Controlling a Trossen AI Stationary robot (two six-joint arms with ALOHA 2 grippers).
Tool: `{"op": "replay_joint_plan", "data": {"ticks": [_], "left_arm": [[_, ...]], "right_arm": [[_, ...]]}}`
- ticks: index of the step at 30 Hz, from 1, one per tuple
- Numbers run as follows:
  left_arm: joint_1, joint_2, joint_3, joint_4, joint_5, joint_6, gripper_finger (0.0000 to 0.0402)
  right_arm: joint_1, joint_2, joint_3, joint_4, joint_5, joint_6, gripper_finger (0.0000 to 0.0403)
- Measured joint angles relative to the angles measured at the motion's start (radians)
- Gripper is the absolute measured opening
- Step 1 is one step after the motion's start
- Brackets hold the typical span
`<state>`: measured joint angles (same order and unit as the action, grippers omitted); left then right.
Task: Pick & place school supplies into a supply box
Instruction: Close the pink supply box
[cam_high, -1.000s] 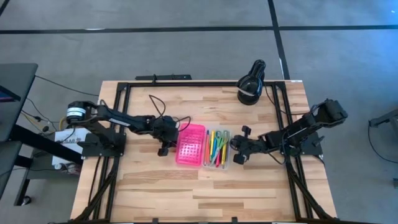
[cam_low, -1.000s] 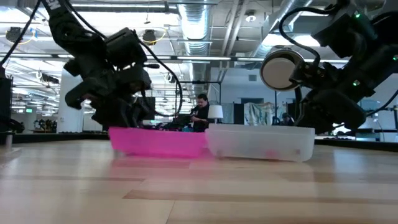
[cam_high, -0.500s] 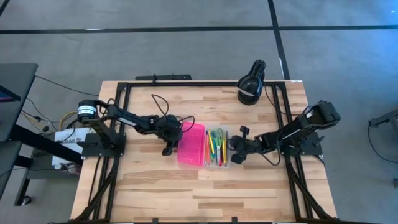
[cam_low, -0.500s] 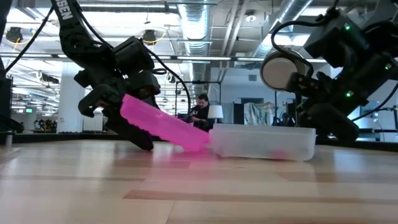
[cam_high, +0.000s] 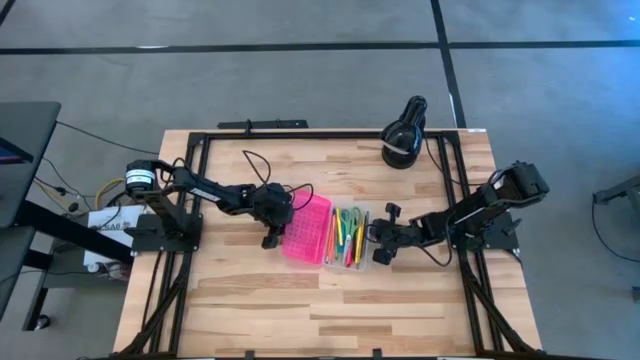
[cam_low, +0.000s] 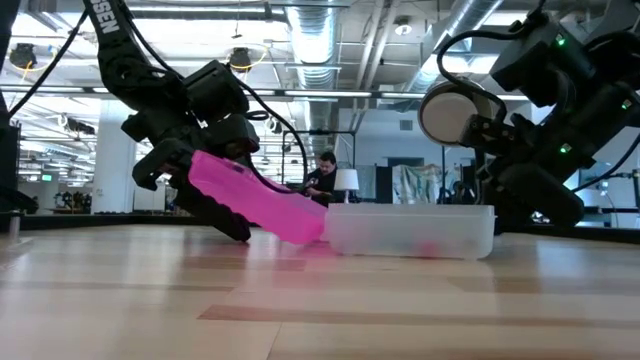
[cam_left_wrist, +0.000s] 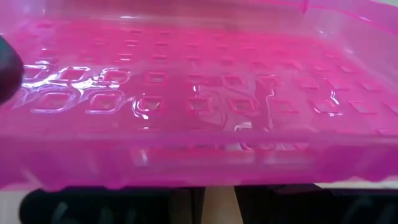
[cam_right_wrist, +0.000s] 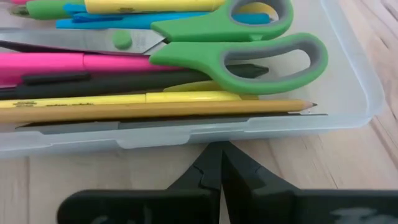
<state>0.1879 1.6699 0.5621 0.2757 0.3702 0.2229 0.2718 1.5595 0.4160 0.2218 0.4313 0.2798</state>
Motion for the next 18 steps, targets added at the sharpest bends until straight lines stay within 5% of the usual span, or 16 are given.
{"op": "replay_joint_plan", "data": {"ticks": [6, 18], "left_arm": [[0.000, -0.027, 0.000, -0.038, -0.027, 0.009, 0.0066], [-0.046, -0.288, 0.001, -0.133, -0.093, 0.043, 0.0066]], "right_arm": [[0.000, 0.000, 0.000, -0.001, 0.000, 0.000, 0.0000], [0.000, 0.001, 0.001, 0.003, -0.004, 0.000, 0.0000]]}}
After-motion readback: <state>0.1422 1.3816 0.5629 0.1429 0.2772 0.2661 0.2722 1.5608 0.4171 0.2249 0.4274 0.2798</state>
